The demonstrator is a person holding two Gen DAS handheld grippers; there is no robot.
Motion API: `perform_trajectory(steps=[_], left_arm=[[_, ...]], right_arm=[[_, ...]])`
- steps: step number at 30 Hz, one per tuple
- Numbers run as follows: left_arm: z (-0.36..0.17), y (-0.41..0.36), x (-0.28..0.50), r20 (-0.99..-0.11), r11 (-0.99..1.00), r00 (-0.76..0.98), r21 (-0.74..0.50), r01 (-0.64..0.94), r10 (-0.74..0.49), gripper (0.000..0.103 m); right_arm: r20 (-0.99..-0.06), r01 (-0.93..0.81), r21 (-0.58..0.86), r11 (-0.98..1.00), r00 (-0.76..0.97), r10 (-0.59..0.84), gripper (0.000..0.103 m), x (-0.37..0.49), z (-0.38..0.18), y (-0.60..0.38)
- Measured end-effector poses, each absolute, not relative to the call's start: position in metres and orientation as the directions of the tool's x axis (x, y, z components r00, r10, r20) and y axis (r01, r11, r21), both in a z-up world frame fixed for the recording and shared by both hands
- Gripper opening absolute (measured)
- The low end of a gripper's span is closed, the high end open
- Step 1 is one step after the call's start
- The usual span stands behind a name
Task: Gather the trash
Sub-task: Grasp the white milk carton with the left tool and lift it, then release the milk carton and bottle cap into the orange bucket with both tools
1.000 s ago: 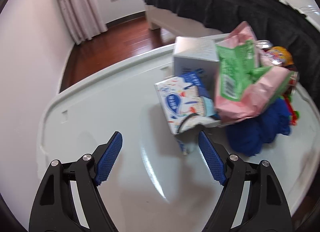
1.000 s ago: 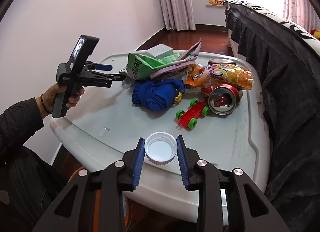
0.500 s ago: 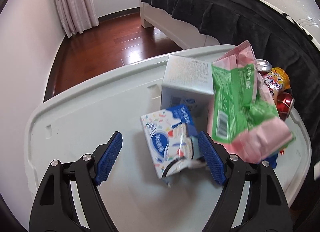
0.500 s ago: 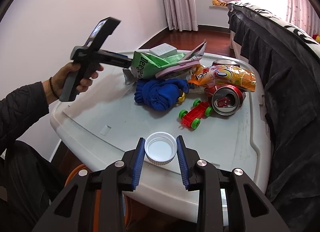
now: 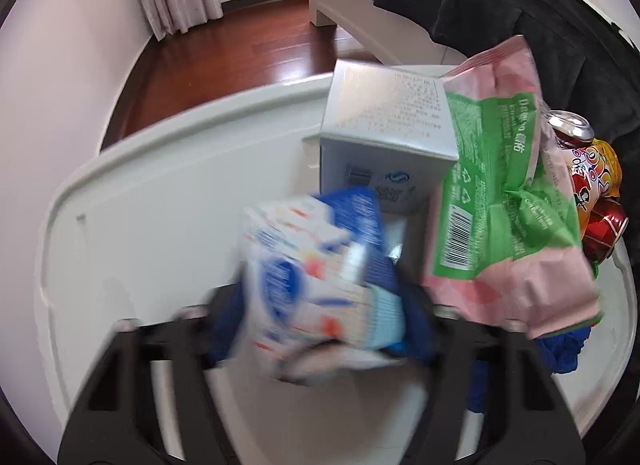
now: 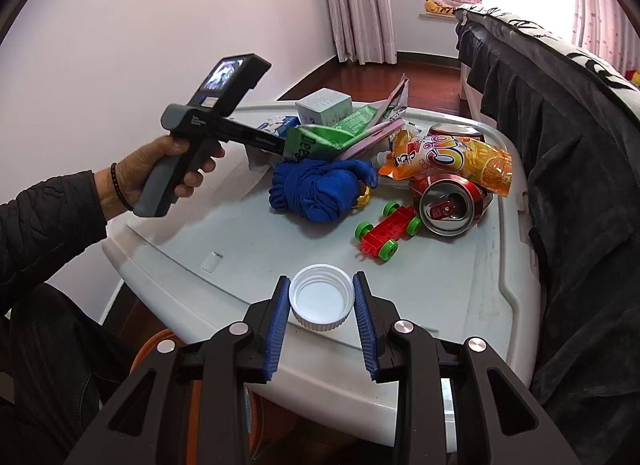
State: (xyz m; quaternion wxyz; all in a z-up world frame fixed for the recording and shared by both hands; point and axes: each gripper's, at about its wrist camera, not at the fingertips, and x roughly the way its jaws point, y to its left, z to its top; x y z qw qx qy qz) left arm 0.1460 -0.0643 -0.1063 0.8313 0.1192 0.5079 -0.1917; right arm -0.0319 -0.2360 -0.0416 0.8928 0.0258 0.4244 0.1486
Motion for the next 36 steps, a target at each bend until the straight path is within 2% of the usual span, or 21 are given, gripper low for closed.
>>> perform_trajectory(steps=[9,15,20,26,28,33,35,36], left_arm=[[-0.090,-0.049,0.105,-0.845,0.903,0.482,-0.002,0.430,-0.232,0.051],[-0.059,-0.015,0.023,-0.827,0.903,0.491,-0.047,0.427,-0.275,0.051],[-0.052,0.015,-0.065,-0.855,0.904,0.436,-0.084,0.418,-0.282,0.051],[-0.082,0.041,-0.150,-0.903,0.918,0.325,-0.155,0.366,-0.282,0.051],[-0.103,0.044,-0.169,-0.921,0.919,0.254,-0.202,0.339,-0.296,0.051],[-0.146,0.043,-0.187,-0.952,0.934,0.141,-0.226,0.276,-0.272,0.052],[-0.165,0.043,-0.191,-0.961,0.939,0.085,-0.234,0.253,-0.262,0.053],[-0.174,0.042,-0.192,-0.970,0.946,0.062,-0.213,0.245,-0.234,0.054]], right_arm=[[-0.742,-0.261,0.165,0.951,0.603,0.294,0.032,-0.035,-0.039,-0.233],[-0.723,-0.301,0.186,0.935,0.603,0.337,0.032,-0.046,-0.033,-0.224],[-0.721,-0.360,0.204,0.910,0.573,0.389,0.032,-0.069,-0.033,-0.198],[-0.771,-0.429,0.233,0.873,0.466,0.435,0.032,-0.107,-0.059,-0.151],[-0.797,-0.454,0.234,0.860,0.418,0.437,0.032,-0.118,-0.072,-0.131],[-0.853,-0.492,0.217,0.843,0.324,0.409,0.032,-0.131,-0.103,-0.095],[-0.877,-0.506,0.201,0.839,0.288,0.384,0.039,-0.132,-0.115,-0.083],[-0.887,-0.512,0.191,0.838,0.274,0.370,0.056,-0.132,-0.119,-0.079]])
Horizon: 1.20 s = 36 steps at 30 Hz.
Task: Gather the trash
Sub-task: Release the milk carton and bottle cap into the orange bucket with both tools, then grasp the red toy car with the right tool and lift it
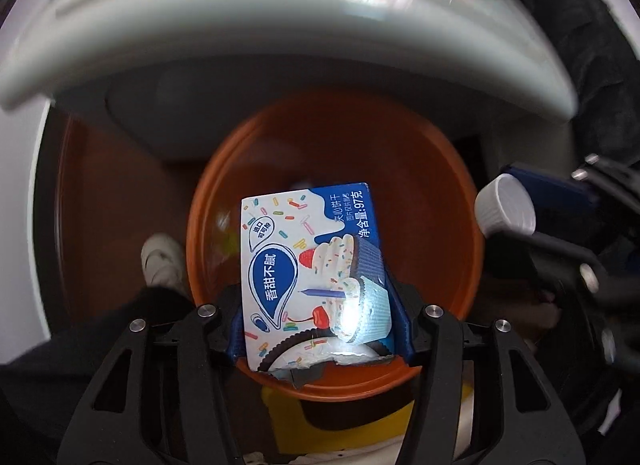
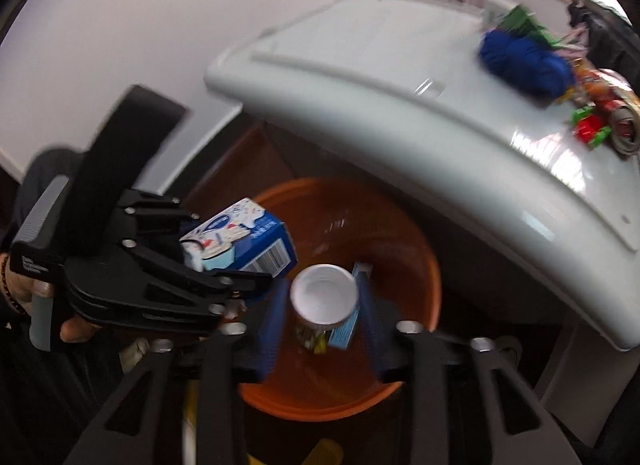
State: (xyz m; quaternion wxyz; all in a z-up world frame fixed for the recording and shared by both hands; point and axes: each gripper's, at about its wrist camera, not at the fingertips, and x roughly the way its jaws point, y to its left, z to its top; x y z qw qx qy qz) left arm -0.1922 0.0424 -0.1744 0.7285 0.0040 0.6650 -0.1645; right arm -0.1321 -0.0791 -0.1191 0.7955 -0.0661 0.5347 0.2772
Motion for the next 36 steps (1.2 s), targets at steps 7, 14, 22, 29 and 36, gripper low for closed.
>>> perform_trajectory(steps=[7,14,22,29,36], left_arm=[[-0.192,0.043,-0.193,-0.982,0.956,-0.021,-0.187,0.225,-0.187,0.075],[-0.147,0.041,-0.187,-0.969,0.956,0.159,-0.142,0.256,-0.187,0.075],[-0.088,0.040,-0.143,-0.907,0.953,0.387,-0.044,0.301,-0.165,0.075],[-0.051,0.027,-0.071,-0.846,0.955,0.505,-0.015,0.297,-0.170,0.075],[-0.023,0.030,-0.036,-0.785,0.954,0.595,0.020,0.300,-0.171,0.075]], right_arm=[[-0.894,-0.493,0.183,0.851,0.277,0.352,0.067,-0.130,-0.126,-0.079],[-0.799,-0.395,0.238,0.888,0.440,0.410,0.067,-0.115,-0.078,-0.123],[-0.728,-0.067,0.278,0.958,0.637,0.256,0.085,-0.046,-0.041,-0.229],[-0.789,0.055,0.179,0.982,0.605,0.110,0.085,0.010,-0.075,-0.233],[-0.801,0.142,0.161,0.977,0.597,0.045,0.086,0.047,-0.095,-0.234]])
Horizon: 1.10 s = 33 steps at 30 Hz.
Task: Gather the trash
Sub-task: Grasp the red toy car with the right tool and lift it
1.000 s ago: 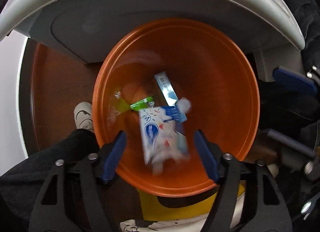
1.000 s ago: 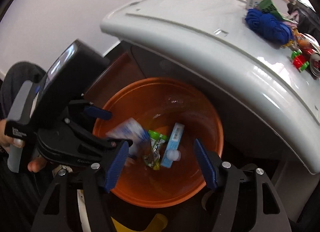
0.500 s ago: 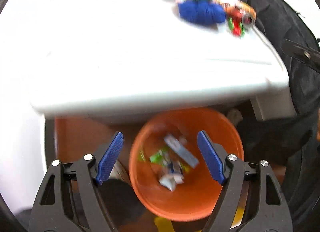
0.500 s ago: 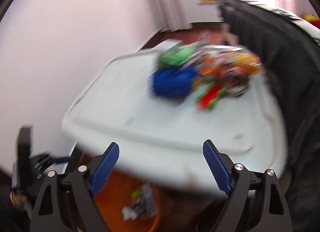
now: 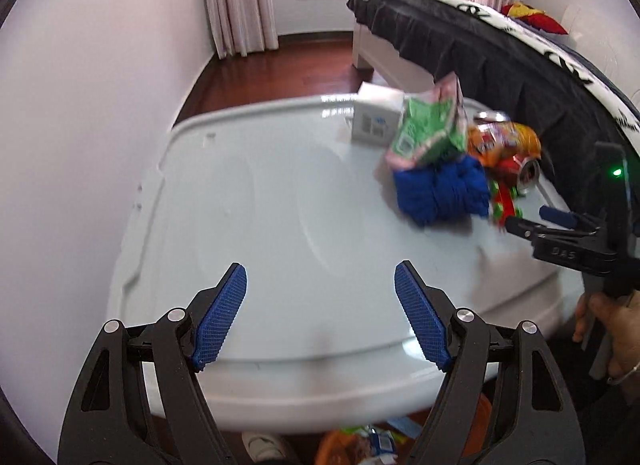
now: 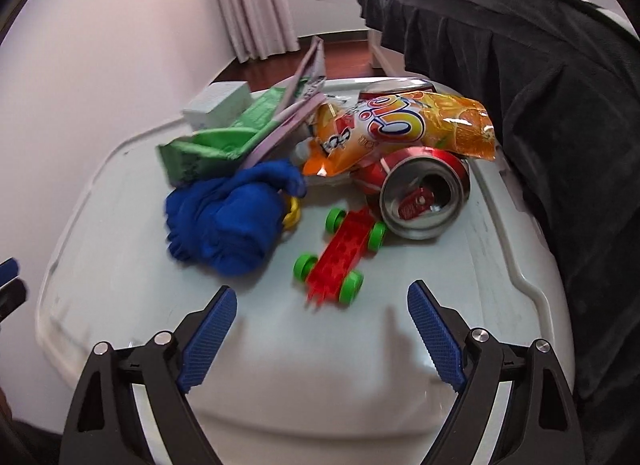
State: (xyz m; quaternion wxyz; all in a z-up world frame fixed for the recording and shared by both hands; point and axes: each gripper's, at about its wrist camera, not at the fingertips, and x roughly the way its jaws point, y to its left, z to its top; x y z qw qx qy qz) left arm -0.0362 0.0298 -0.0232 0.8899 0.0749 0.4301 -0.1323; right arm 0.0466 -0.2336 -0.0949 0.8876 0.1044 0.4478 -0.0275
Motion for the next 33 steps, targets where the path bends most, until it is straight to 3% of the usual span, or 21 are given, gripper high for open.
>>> perform_trajectory(steps=[5,7,18,22,25,30,33], left_arm=[[-0.021,0.041,-0.032,-0.776,0.955,0.594,-0.034,0.296,-0.212,0.075],[-0.020,0.044,-0.033,-0.777,0.949,0.584,-0.055,0.310,-0.235,0.075],[-0.009,0.046,-0.041,-0.758,0.936,0.585,-0.090,0.341,-0.287,0.075],[-0.009,0.048,-0.042,-0.759,0.935,0.582,-0.100,0.339,-0.292,0.075],[-0.009,0.048,-0.043,-0.758,0.935,0.582,-0.101,0.340,-0.293,0.075],[-0.007,0.048,-0.045,-0.753,0.933,0.587,-0.099,0.347,-0.298,0.075],[-0.007,0.050,-0.047,-0.753,0.933,0.586,-0.104,0.346,-0.301,0.075]], right_arm=[[-0.830,0.206,0.155,0.966,0.558,0.014,0.090,0.071,-0.111,-0.235],[-0.835,0.236,0.128,0.963,0.550,-0.024,0.098,0.075,-0.114,-0.234],[-0.847,0.270,-0.002,0.963,0.512,-0.145,0.098,0.086,-0.124,-0.226],[-0.841,0.277,0.013,0.961,0.522,-0.139,0.093,0.084,-0.123,-0.229],[-0.841,0.287,-0.017,0.958,0.514,-0.169,0.074,0.082,-0.120,-0.226],[-0.831,0.300,-0.033,0.953,0.522,-0.193,0.056,0.082,-0.116,-0.231],[-0.824,0.294,-0.042,0.955,0.531,-0.200,0.040,0.074,-0.115,-0.230]])
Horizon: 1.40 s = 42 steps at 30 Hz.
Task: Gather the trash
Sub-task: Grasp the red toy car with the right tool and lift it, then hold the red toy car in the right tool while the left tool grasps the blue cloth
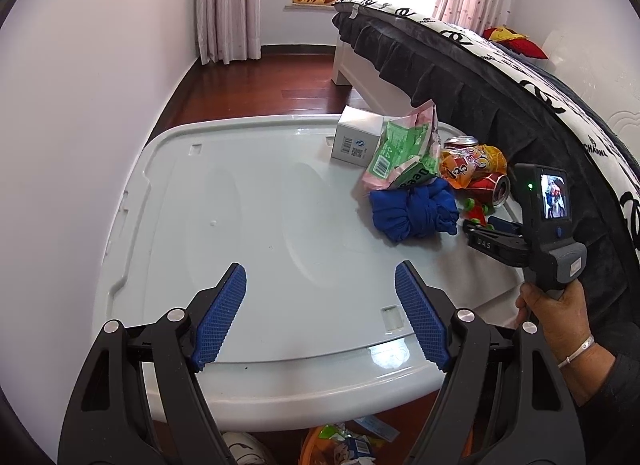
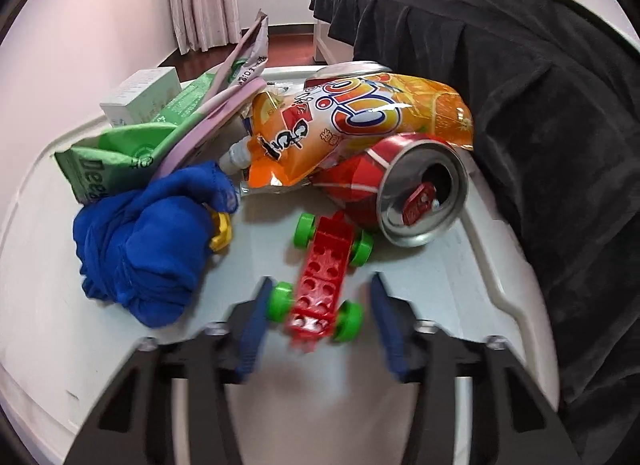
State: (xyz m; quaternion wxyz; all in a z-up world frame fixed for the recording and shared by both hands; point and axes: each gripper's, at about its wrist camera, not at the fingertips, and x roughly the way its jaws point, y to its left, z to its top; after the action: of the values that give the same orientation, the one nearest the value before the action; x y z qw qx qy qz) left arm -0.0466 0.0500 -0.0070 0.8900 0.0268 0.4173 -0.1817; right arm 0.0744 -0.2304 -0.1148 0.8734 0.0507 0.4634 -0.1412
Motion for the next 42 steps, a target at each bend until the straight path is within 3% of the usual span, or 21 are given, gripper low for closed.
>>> perform_trajectory(steps=[11,18,21,25,35,42], left_arm=[[-0.014,0.036,-0.044,-0.757,0.913,0.566,-0.097,0.396,-0.327,0.075],[-0.037,-0.013,-0.023,-0.783,0.789,0.448,-0.086,0.609,-0.431,0.075],[-0.051,-0.034,-0.005,-0.798,0.740,0.415,-0.058,0.670,-0.438,0.075],[-0.069,-0.056,0.024,-0.822,0.679,0.312,-0.119,0.724,-0.477,0.075],[-0.098,-0.072,0.077,-0.847,0.684,0.253,-0.164,0.711,-0.466,0.075],[-0.102,-0.086,0.084,-0.844,0.661,0.242,-0.165,0.732,-0.479,0.081]], right_arm=[[-0.810,0.173,0.078,0.982,0.586,-0.038,0.039,0.032,-0.085,-0.247],[-0.777,-0.005,0.156,0.988,0.617,0.126,0.039,-0.009,-0.039,-0.236],[-0.780,-0.052,0.162,0.985,0.605,0.161,0.039,-0.024,-0.037,-0.234],[-0.787,-0.076,0.201,0.977,0.581,0.207,0.039,-0.033,-0.048,-0.243],[-0.768,-0.119,0.282,0.952,0.567,0.298,0.039,-0.036,-0.056,-0.247],[-0.760,-0.153,0.298,0.942,0.559,0.331,0.039,-0.040,-0.055,-0.240]])
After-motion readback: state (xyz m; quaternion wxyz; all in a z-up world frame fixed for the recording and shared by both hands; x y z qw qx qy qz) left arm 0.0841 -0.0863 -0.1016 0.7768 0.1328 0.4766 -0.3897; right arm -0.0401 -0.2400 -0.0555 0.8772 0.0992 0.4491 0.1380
